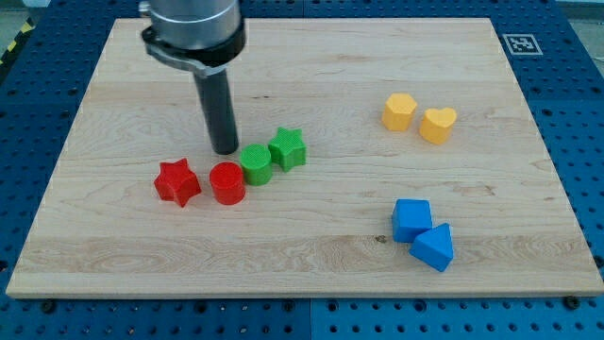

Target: Separate the green blocks from each other

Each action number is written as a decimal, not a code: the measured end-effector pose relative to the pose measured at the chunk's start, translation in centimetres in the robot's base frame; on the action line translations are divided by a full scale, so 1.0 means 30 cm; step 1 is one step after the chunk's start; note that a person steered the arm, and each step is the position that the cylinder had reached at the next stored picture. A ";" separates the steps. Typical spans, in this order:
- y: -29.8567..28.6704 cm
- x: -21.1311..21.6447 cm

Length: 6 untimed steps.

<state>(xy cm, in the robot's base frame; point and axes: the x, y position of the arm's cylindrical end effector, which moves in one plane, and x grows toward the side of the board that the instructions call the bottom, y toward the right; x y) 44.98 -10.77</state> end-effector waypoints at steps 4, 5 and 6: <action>0.037 0.050; 0.090 0.050; 0.146 0.050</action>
<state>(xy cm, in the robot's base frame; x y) 46.47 -6.38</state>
